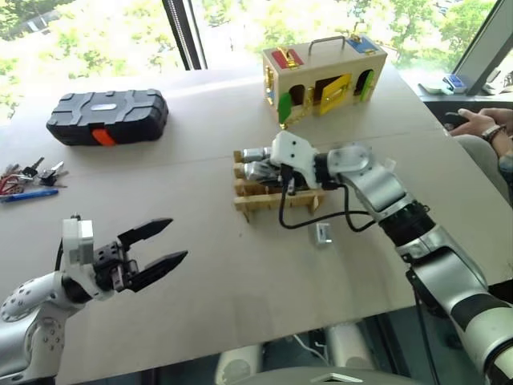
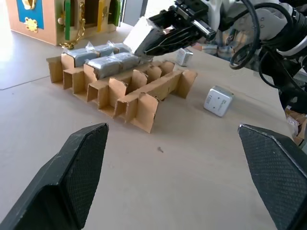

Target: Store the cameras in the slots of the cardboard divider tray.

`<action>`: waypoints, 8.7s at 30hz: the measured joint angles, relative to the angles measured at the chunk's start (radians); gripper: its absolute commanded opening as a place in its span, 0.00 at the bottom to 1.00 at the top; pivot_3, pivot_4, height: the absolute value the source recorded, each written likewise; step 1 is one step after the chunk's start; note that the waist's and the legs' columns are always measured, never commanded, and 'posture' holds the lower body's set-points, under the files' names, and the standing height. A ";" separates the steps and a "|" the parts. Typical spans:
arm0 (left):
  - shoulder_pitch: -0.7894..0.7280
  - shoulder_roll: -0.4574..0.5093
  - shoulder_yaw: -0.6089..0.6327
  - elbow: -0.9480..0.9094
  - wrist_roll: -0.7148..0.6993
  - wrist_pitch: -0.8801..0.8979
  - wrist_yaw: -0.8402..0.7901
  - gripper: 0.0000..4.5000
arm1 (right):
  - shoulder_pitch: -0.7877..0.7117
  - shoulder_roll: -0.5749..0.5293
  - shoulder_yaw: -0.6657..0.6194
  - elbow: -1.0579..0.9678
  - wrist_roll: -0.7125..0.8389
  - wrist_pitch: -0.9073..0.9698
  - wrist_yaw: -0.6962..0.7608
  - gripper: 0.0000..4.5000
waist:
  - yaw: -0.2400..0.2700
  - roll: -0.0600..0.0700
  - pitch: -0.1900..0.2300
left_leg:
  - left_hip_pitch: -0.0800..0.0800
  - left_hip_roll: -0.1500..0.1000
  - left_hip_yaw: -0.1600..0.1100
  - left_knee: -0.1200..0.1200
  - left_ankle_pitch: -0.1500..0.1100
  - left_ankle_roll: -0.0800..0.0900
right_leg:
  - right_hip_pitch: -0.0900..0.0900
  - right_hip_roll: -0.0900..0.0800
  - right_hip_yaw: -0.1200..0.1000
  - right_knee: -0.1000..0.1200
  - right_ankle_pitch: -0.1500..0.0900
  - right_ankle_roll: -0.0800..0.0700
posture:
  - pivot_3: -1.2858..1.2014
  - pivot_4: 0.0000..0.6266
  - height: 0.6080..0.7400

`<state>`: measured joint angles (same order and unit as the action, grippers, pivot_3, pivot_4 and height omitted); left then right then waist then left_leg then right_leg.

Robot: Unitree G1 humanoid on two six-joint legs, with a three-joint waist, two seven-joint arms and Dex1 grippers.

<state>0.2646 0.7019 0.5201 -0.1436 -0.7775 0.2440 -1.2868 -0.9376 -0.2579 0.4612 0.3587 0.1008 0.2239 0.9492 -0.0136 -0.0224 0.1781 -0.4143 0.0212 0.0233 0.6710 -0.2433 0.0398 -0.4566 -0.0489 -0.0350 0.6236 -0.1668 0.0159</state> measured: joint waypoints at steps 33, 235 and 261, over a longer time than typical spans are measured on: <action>0.083 -0.032 0.062 -0.125 -0.014 -0.014 0.032 1.00 | -0.117 0.104 -0.020 0.357 -0.140 -0.206 0.174 0.99 | -0.004 0.001 0.000 | 0.001 0.000 0.000 0.000 0.000 0.000 | 0.000 0.001 0.000 0.001 0.001 -0.001 | 0.52 0.24 1.00; -0.015 -0.023 -0.102 -0.081 0.003 -0.035 -0.086 1.00 | 0.235 -0.492 -0.044 -0.597 1.854 0.972 -1.624 0.25 | 0.000 -0.001 -0.001 | -0.001 0.003 0.010 -0.001 0.000 0.000 | -0.007 0.001 0.005 0.001 -0.001 0.000 | 0.52 0.24 1.00; -0.003 -0.041 -0.101 -0.083 0.004 -0.043 -0.053 1.00 | 0.008 -0.646 -0.027 -0.840 0.852 0.654 -0.609 0.19 | 0.001 0.000 0.000 | -0.003 0.003 0.010 -0.002 0.000 0.000 | -0.009 -0.001 0.003 -0.001 -0.002 0.000 | 0.52 0.24 1.00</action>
<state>0.2617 0.6608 0.4194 -0.2268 -0.7731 0.2014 -1.3398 -0.9295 -0.9038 0.4342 -0.4815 0.9532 0.8777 0.3403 -0.0126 -0.0224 0.1783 -0.4171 0.0243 0.0331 0.6693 -0.2437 0.0400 -0.4654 -0.0495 -0.0323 0.6227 -0.1683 0.0161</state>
